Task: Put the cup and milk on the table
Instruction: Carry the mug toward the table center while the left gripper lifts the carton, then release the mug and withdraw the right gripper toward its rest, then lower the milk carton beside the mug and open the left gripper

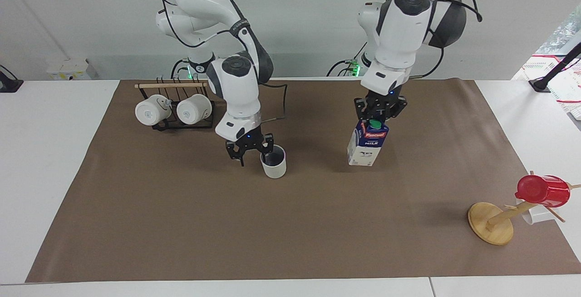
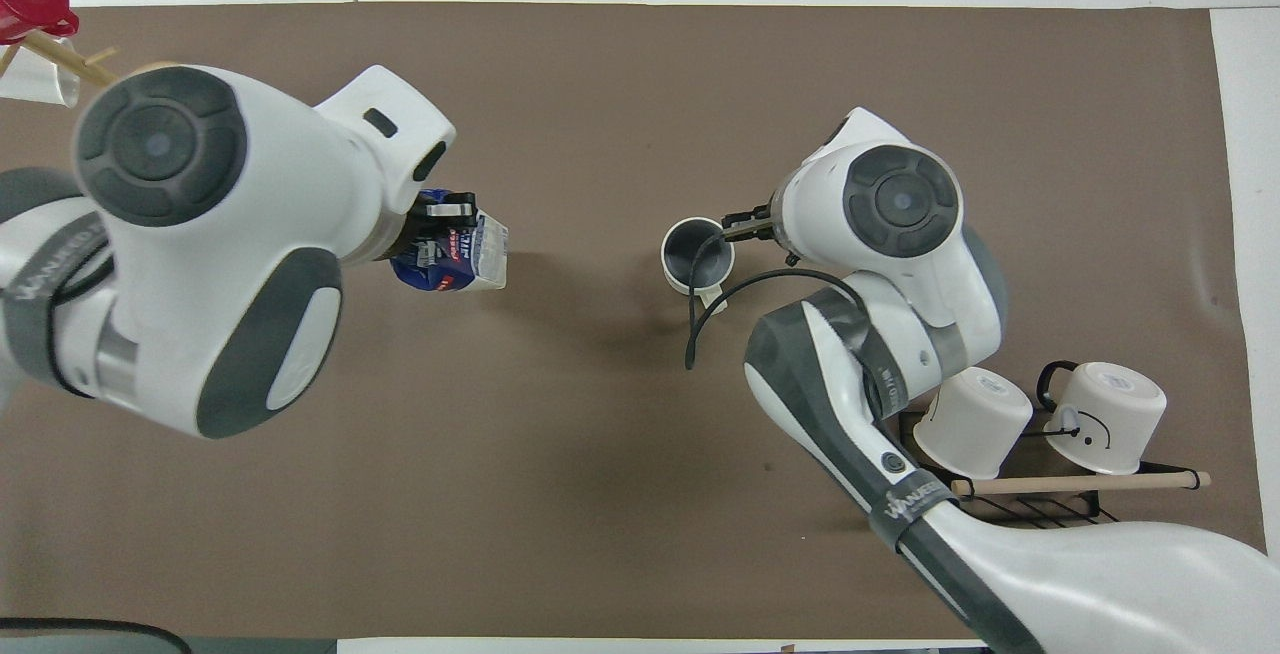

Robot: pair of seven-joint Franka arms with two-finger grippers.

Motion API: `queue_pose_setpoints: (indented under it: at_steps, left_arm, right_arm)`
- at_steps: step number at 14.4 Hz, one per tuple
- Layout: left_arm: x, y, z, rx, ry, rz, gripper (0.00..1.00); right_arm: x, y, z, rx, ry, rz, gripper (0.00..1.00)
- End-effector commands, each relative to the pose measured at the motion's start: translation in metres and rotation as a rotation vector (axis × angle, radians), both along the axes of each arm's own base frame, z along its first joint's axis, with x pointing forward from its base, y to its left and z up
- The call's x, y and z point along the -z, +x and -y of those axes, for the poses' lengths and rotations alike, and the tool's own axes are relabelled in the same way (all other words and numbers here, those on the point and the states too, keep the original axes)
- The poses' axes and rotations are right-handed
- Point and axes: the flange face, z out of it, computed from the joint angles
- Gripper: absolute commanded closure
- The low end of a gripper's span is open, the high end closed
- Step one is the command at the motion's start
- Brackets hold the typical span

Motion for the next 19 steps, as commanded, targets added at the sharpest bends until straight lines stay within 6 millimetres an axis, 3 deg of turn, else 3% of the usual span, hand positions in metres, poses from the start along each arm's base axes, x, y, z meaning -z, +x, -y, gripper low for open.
queue_pose_setpoints:
  at_steps: [1, 4, 5, 7, 11, 14, 19]
  left_arm:
    - [0.018, 0.015, 0.048, -0.046, 0.023, 0.027, 1.0]
    - [0.03, 0.006, 0.078, -0.066, -0.002, 0.045, 1.0]
    - [0.044, 0.003, 0.091, -0.066, 0.004, 0.03, 1.0]
    - [0.047, 0.001, 0.113, -0.046, 0.007, 0.042, 1.0]
    - [0.057, -0.007, 0.139, -0.061, 0.005, 0.041, 1.0]
    - [0.059, -0.007, 0.143, -0.077, 0.012, 0.04, 1.0]
    - [0.062, -0.012, 0.141, -0.071, 0.052, 0.03, 1.0]
  right_arm:
    - [-0.06, 0.027, 0.057, 0.099, -0.035, -0.018, 0.0]
    - [-0.111, 0.029, 0.12, 0.201, -0.046, -0.037, 0.0]
    - [-0.125, 0.022, 0.135, 0.228, -0.048, -0.044, 0.0]
    - [-0.153, 0.007, 0.165, 0.277, -0.042, -0.056, 0.0]
    - [-0.182, -0.019, 0.221, 0.321, -0.023, -0.121, 0.0]
    - [-0.223, -0.035, 0.241, 0.358, -0.017, -0.188, 0.0]
    - [-0.213, -0.035, 0.244, 0.354, 0.046, -0.218, 0.0]
